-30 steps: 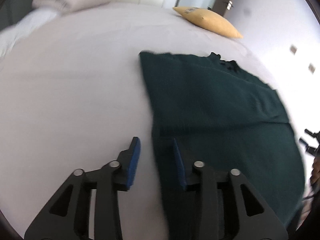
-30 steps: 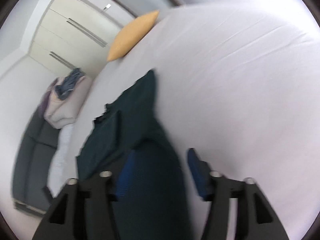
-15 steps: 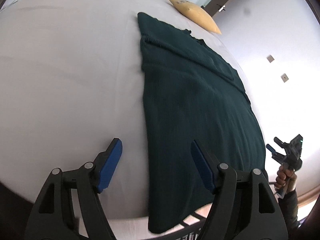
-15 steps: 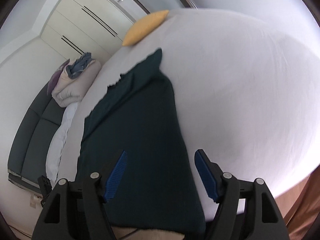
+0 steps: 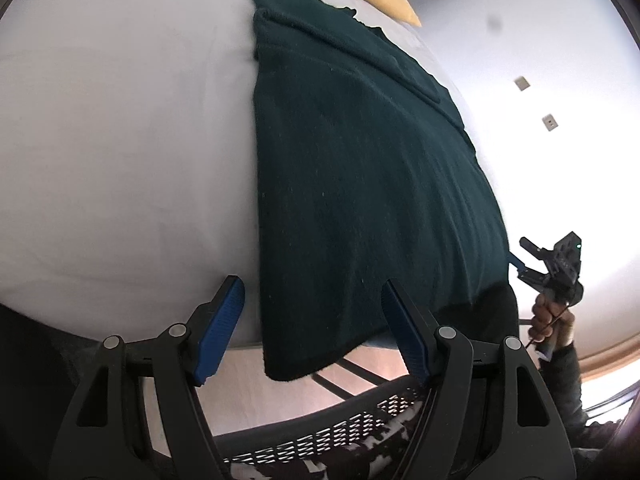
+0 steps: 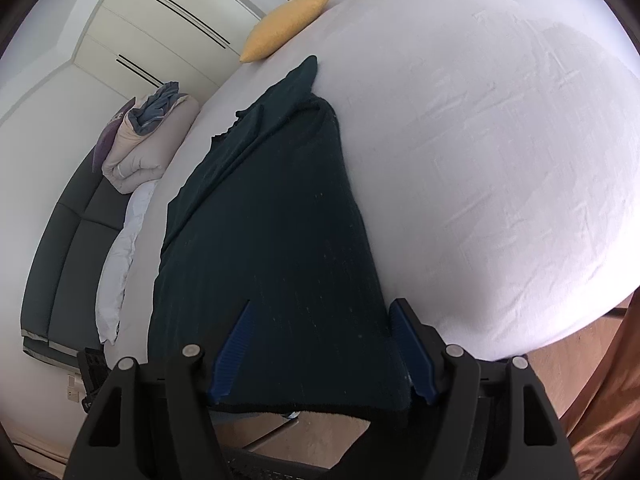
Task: Fold small clothes
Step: 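Grasp the hem with both grippers and lift it toward the collar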
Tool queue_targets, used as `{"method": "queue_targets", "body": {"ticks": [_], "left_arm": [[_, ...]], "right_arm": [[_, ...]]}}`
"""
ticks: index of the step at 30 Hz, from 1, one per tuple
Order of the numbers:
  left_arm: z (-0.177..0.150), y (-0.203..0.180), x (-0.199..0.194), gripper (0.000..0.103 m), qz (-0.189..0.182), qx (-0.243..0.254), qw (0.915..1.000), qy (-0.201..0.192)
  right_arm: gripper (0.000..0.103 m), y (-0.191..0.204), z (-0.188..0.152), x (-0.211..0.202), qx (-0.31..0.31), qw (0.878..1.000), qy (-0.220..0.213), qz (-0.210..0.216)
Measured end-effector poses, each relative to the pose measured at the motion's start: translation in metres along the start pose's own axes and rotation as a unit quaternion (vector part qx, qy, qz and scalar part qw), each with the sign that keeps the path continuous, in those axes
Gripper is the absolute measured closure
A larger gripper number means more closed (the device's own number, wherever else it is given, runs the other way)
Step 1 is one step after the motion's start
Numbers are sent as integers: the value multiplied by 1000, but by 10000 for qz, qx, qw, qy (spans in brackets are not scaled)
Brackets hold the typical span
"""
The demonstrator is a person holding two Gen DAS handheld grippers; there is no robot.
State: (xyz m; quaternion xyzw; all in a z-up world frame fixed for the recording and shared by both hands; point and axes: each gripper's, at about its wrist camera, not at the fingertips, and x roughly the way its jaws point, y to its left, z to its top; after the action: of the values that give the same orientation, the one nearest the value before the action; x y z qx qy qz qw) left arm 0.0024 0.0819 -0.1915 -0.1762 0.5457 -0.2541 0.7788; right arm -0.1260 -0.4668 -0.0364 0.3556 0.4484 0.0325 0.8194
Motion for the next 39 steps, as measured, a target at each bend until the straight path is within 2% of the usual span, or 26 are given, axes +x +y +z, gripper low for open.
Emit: {"method": "queue_targets", "body": {"ticks": [2,7,10,11,12,14,21,27,28,29,30,33,34,39], "left_arm": [[-2,0,0,36,-30,-36,10000,17],[7,6,9,46,-280,-238,9993,117],[10,15,10,59,-472,-474,9977,96],[9,18,9,67,-495,-549,9972,91],[9,22,9,71,-508,-618,9968,88],[9,26,7,71,-605,-675,9958,93],[18,15,12,71,-481,-444,9976,222],[20,8,13,72,-400,-321,9983,284],[20,7,13,75,-353,-288,9985,289],[20,6,14,87,-301,-279,9987,293],[19,7,15,94,-276,-292,9987,305],[15,8,15,97,-293,-279,9988,261],[14,7,15,97,-271,-241,9990,251],[11,3,13,98,-291,-159,9992,209]], "right_arm": [[31,-1,0,0,23,10000,39,24],[31,-4,-3,-6,-27,10000,94,2],[32,-11,-4,-11,51,9999,101,7],[32,-13,-5,-12,69,9999,99,10],[33,-14,-5,-13,88,9999,105,14],[34,-18,-5,-15,116,9998,153,53],[37,-24,-5,-15,69,9993,371,21],[44,-26,-6,-5,27,9977,666,-74],[46,-25,-6,-4,-2,9974,719,-102],[48,-24,-6,-3,-38,9970,764,-139],[50,-25,-7,-3,-46,9969,773,-159],[74,-28,-8,-3,-24,9962,852,-176],[89,-28,-10,-2,-34,9959,887,-185],[94,-26,-16,-8,-141,9954,928,-196]]}}
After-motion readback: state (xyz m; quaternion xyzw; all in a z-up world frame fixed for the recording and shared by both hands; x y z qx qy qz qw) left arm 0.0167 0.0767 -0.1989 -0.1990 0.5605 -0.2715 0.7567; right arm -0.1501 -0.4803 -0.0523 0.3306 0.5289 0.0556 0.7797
